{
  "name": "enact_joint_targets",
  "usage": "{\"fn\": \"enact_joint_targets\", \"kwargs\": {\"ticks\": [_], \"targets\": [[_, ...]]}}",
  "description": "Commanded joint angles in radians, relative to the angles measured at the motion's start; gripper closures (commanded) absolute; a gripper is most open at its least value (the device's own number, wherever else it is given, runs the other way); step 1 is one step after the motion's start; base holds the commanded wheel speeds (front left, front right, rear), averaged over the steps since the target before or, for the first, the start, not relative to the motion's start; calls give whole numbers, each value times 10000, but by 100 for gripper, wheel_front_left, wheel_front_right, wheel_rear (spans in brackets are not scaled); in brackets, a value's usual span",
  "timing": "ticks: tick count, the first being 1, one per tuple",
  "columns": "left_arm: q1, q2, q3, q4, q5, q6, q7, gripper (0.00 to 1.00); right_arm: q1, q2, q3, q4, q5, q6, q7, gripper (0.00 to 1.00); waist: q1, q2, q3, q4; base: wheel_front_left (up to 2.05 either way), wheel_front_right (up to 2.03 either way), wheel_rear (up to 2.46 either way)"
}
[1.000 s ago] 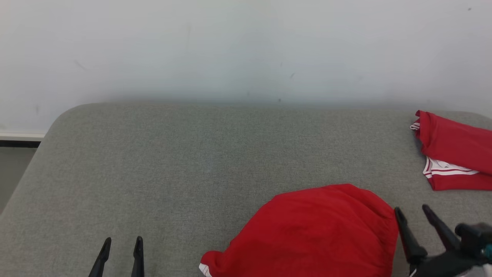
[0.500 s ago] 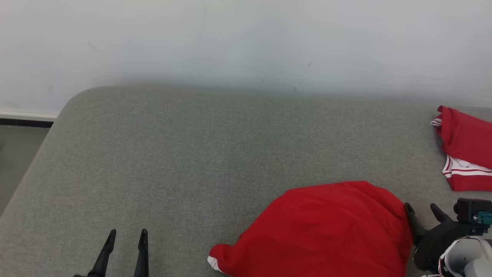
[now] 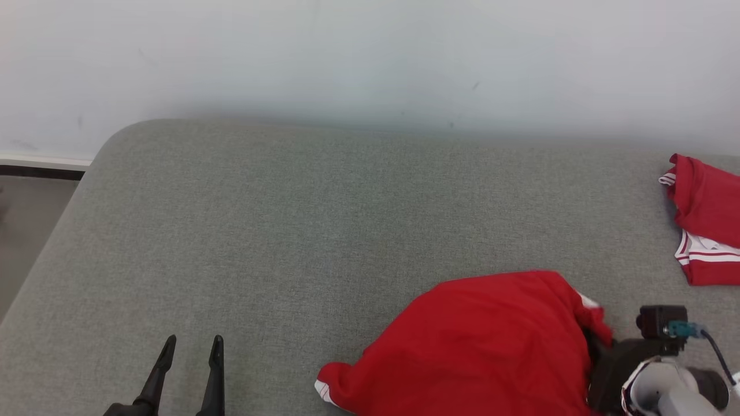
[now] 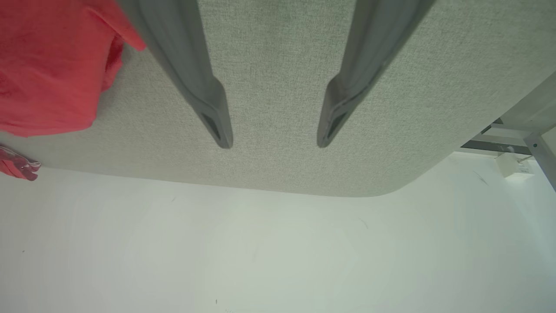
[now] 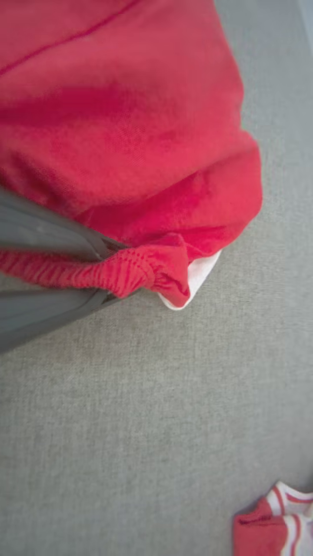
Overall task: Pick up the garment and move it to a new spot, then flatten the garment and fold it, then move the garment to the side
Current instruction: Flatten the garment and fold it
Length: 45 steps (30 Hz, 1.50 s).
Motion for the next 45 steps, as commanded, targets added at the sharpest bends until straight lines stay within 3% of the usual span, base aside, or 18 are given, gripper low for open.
{"fn": "enact_joint_targets", "kwargs": {"ticks": [1,11,17,19,25,30,38,45], "targets": [[-16,29,35,26,-16,7,-31,0,-222,-138,188,-109,51,-18,-241,100,-1,0,-45,-56,0,0,0],[5,-30,-58,60,-22,7,-31,0,-1793,-830,1228,-1534,-100,-18,-2564,100,-1,0,-240,9,0,0,0],[70,-41,-115,79,-67,7,-31,0,-2391,-580,1144,-812,-328,-18,-2737,100,-1,0,-235,250,0,0,0],[54,-50,-166,103,-70,7,-31,0,-2506,-585,1240,-227,-522,-18,-2406,0,-1,0,-236,341,0,0,0],[66,0,-155,175,-91,6,-31,0,-2913,-652,925,592,-1226,-18,-3258,0,-1,0,-355,379,0,0,0],[217,86,-43,140,-69,6,-31,0,-2880,-625,566,384,-1541,-18,-3726,0,-1,0,-579,140,0,0,0],[361,44,80,-43,44,10,-31,0,-1784,-401,-102,-1331,-1514,-18,-3816,0,-1,0,-769,-248,0,0,0],[567,17,287,-223,101,11,-31,0,313,-57,-984,-3769,-1465,-18,-3806,0,-1,0,-826,-613,0,0,0]]}}
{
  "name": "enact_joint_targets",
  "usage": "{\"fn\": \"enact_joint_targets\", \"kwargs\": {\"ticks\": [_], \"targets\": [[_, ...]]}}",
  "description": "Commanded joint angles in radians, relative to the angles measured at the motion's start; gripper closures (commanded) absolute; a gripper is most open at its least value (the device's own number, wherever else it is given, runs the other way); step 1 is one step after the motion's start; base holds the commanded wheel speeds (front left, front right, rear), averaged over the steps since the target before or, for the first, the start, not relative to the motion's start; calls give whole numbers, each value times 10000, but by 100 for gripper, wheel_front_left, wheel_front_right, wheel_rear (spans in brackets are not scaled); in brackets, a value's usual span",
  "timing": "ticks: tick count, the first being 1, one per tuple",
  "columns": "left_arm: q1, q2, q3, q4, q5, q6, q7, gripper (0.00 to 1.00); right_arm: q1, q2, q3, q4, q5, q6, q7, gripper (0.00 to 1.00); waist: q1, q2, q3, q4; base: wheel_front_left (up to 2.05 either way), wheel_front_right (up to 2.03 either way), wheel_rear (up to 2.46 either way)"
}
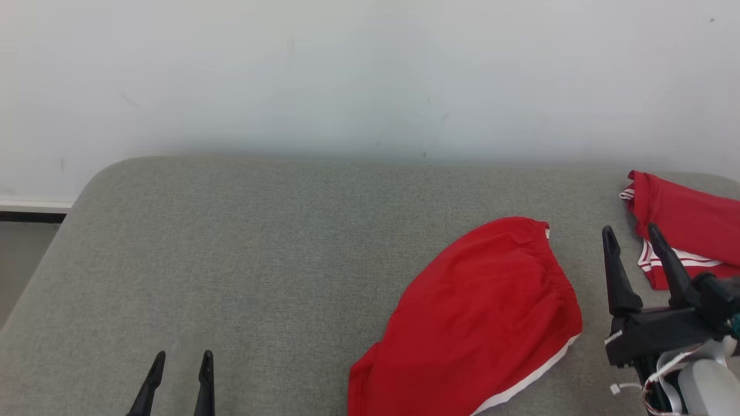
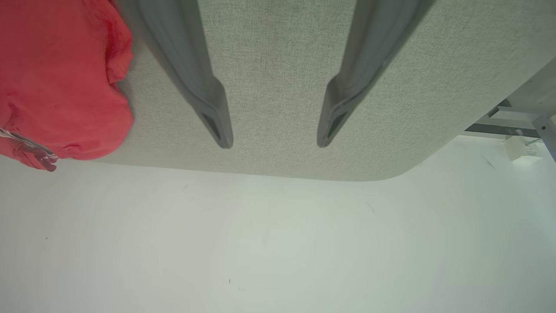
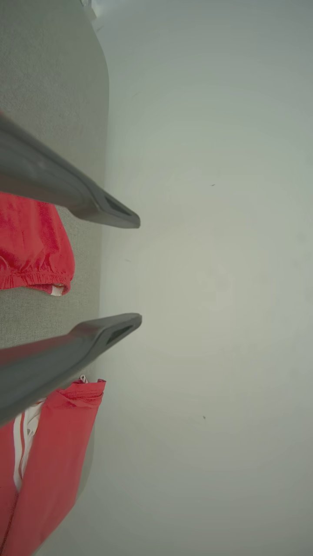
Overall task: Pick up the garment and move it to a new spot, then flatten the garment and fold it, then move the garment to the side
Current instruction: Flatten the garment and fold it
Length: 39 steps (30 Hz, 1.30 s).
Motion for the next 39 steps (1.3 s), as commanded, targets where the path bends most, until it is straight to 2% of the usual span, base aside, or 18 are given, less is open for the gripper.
{"fn": "enact_joint_targets", "kwargs": {"ticks": [1,8,17,23,32,39], "targets": [[91,-19,39,-56,79,11,-31,0,313,47,-75,-226,-60,-18,0,0,1,0,-4,-115,0,0,0],[198,-28,133,-200,180,11,-31,0,2148,438,-650,-2097,-274,-18,1,0,1,0,52,-371,0,0,0],[208,-22,243,-304,329,10,-31,0,4154,1534,-1266,-3857,-630,-18,120,0,1,0,45,-459,0,0,0],[209,-41,305,-324,457,46,-31,0,4915,2030,-1372,-4320,-804,-18,128,0,1,0,66,-443,0,0,0],[393,-90,327,-455,568,44,-31,0,5094,2260,-1424,-4361,-835,-18,140,0,1,0,54,-407,0,0,0],[519,-73,-567,-166,539,15,-19,0,5049,2301,-1378,-4243,-842,-18,135,0,1,0,73,-364,0,0,0]]}}
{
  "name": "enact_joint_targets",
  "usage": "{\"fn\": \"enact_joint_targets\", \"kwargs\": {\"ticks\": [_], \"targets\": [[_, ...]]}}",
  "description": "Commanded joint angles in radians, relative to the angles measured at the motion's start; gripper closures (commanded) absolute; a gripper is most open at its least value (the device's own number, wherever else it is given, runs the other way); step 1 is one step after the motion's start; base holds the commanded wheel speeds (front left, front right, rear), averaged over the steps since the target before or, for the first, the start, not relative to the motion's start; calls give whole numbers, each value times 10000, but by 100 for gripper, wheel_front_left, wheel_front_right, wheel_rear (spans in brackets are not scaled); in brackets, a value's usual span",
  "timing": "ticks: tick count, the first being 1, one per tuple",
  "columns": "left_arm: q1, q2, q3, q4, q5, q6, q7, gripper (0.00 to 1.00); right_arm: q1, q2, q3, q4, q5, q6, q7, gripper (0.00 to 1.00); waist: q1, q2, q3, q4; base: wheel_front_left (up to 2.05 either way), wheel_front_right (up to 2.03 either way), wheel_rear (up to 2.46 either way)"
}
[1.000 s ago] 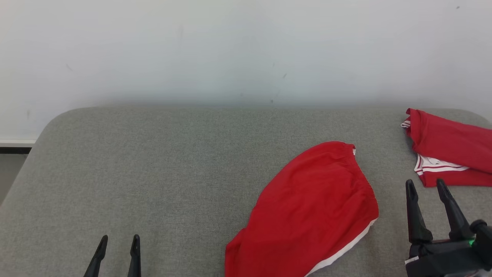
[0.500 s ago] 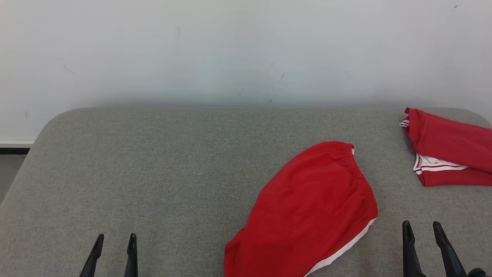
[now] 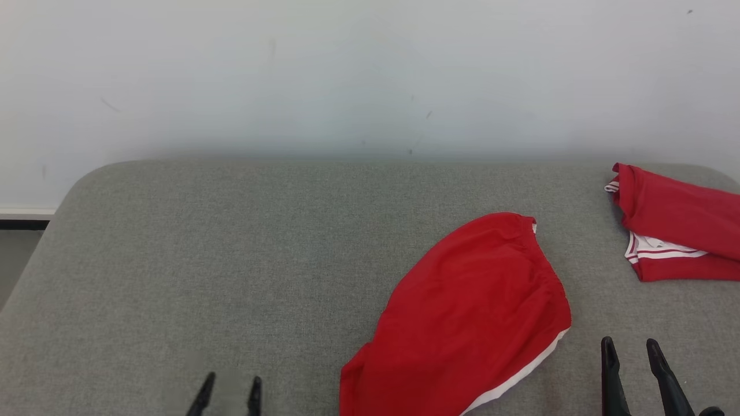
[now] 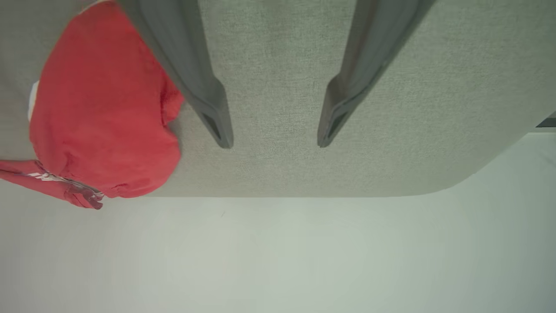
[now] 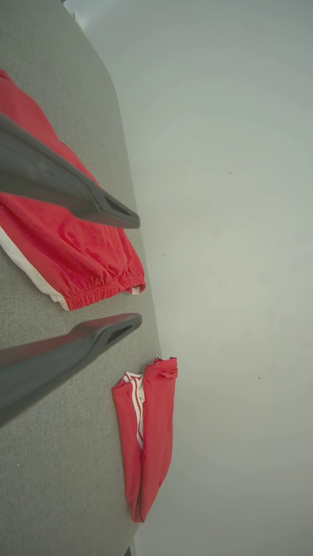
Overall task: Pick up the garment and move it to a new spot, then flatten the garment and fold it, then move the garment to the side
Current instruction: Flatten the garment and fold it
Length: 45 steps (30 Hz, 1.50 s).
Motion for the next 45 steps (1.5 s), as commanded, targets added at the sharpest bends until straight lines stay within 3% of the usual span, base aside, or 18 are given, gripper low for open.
{"fn": "enact_joint_targets", "kwargs": {"ticks": [1,12,18,25,26,28,39,45], "targets": [[112,12,-308,136,-8,-5,-15,0,21,18,12,39,-70,-18,-30,0,0,0,27,8,0,0,0],[-318,49,-3848,2056,-938,-6,-25,0,-204,-106,131,216,-25,-18,45,0,0,0,361,-340,0,0,0],[-766,27,-4529,3225,-1330,-6,-28,0,-353,-165,188,292,-16,-18,57,0,0,0,572,-627,0,0,0],[-1506,-134,-4452,4565,-1880,-6,-29,0,-487,-193,163,361,-15,-18,30,0,0,0,695,-787,0,0,0],[-1625,-156,-4475,4716,-1936,-8,-29,59,-501,-196,168,367,-24,-18,27,0,0,0,698,-795,0,0,0],[-1842,-169,-4532,4871,-2052,-8,-29,100,-523,-216,170,382,-41,-18,25,0,0,0,689,-801,0,0,0],[-2053,771,-3103,3812,-1908,35,-30,100,-300,-155,29,539,44,-18,-2,0,0,0,392,-355,0,0,0],[-1866,1119,-2825,3842,-1762,27,-30,100,-344,-116,78,696,58,-18,-19,0,0,0,311,-277,0,0,0]]}}
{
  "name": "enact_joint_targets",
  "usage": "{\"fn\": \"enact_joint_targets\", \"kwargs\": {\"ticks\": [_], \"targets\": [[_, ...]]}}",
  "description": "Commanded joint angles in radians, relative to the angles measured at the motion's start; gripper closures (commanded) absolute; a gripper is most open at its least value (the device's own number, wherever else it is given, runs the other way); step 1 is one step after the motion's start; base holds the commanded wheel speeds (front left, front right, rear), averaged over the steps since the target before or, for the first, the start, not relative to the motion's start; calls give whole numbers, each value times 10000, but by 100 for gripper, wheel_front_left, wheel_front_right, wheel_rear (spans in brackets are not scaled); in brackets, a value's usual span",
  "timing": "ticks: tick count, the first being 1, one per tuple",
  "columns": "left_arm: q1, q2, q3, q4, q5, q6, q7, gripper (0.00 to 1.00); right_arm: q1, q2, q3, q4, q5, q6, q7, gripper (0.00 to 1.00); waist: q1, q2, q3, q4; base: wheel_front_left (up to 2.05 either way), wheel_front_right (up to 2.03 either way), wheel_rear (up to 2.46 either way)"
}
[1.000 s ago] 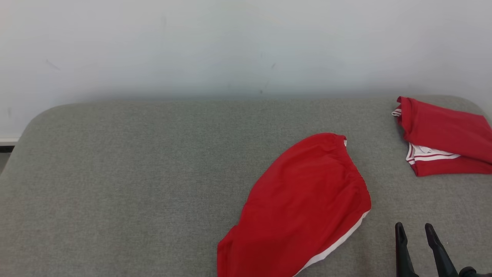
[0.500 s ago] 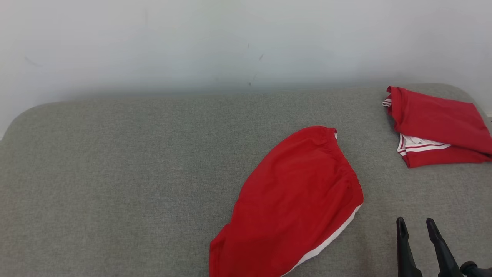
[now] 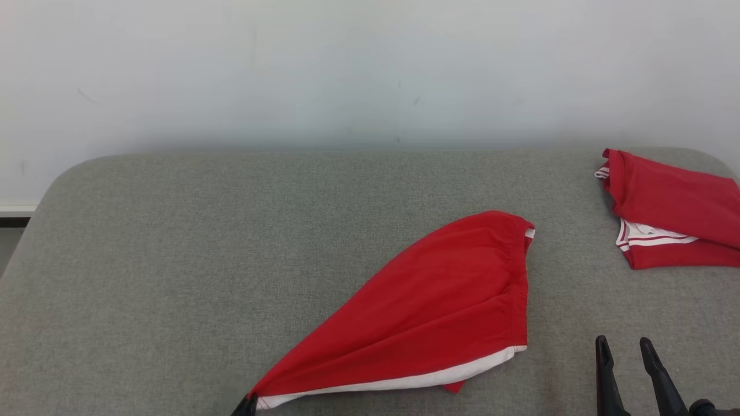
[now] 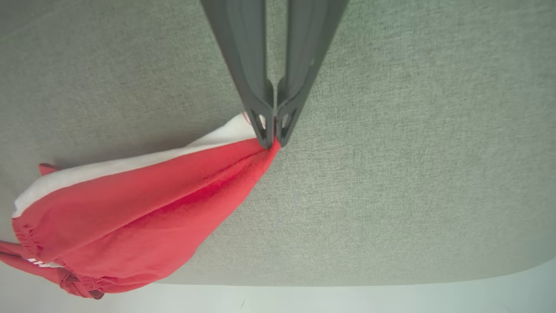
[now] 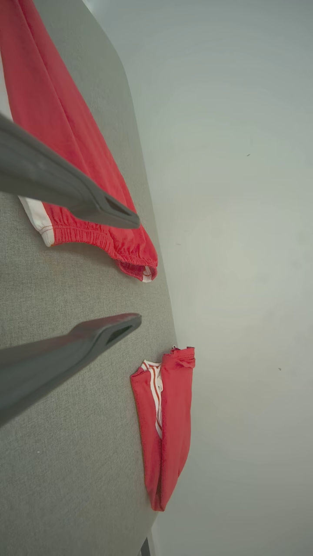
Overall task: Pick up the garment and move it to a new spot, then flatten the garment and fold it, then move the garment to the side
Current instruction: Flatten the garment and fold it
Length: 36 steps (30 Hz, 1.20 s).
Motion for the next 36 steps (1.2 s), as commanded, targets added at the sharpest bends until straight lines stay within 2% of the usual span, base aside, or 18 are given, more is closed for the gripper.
{"fn": "enact_joint_targets", "kwargs": {"ticks": [1,2,3,4,11,20,26,32,36], "targets": [[144,0,4,80,45,18,-30,100,36,10,11,36,47,-18,-33,0,0,0,-33,20,0,0,0],[152,-15,14,161,10,16,-30,100,37,10,20,60,49,-18,-38,0,0,0,-51,28,0,0,0],[150,-26,0,201,40,13,-30,59,37,7,24,90,55,-18,-45,0,0,0,-77,37,0,0,0],[168,-74,23,198,47,11,-30,0,35,0,29,115,53,-18,-51,0,0,0,-103,49,0,0,0],[654,-477,632,-1082,219,58,-30,0,111,-60,-185,152,113,-18,-87,0,0,0,-324,344,0,0,0],[1419,-578,2345,-3449,852,440,-30,0,119,73,-134,-35,-31,-18,-146,0,0,0,-588,635,0,0,0],[1664,-529,3291,-4151,1130,727,-31,0,171,112,-63,-136,-85,-18,-174,0,0,0,-683,631,0,0,0],[2001,-261,3871,-4464,1103,638,-31,0,420,79,-25,-245,-104,-18,-171,0,0,0,-751,607,0,0,0],[2262,-137,3920,-4604,1112,566,-31,0,544,19,-30,-260,-48,-18,-173,0,0,0,-772,620,0,0,0]]}}
